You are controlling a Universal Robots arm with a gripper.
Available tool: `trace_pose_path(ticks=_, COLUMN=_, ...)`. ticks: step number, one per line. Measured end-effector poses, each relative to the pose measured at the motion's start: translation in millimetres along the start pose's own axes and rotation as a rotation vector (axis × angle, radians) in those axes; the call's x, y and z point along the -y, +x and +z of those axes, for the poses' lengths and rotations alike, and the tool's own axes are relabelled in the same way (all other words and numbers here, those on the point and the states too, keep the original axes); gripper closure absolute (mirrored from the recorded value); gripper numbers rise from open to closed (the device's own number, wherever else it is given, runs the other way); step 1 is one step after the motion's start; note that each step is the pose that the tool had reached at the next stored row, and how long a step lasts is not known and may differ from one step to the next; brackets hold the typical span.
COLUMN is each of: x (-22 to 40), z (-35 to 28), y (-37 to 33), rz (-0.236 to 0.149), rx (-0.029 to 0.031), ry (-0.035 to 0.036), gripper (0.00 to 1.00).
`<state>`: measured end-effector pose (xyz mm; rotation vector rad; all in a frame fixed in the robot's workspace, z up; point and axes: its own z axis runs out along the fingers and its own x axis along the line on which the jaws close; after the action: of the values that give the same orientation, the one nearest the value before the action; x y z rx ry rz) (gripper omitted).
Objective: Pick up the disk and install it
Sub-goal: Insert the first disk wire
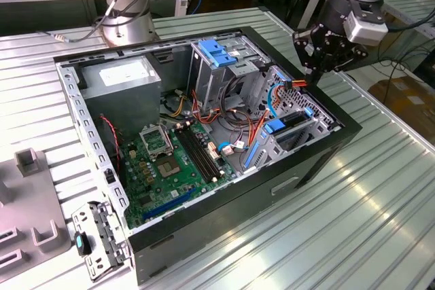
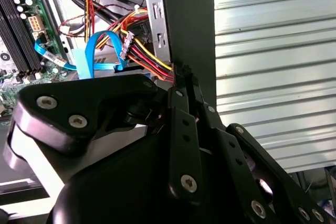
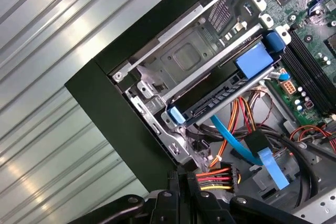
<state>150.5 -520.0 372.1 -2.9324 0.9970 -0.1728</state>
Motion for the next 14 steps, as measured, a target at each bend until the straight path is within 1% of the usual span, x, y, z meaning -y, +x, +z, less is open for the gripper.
trace_pose_path(ticks=7, x=-0.4, z=0.6, y=-0.5, rz=0.066, rx=-0.0051, ry=-0.0065, gripper=0.82)
trace_pose_path(ticks=14, x=-0.3, z=0.6, y=-0.5, rz=0.068, rx=-0.0052, ry=-0.0067, gripper=0.82)
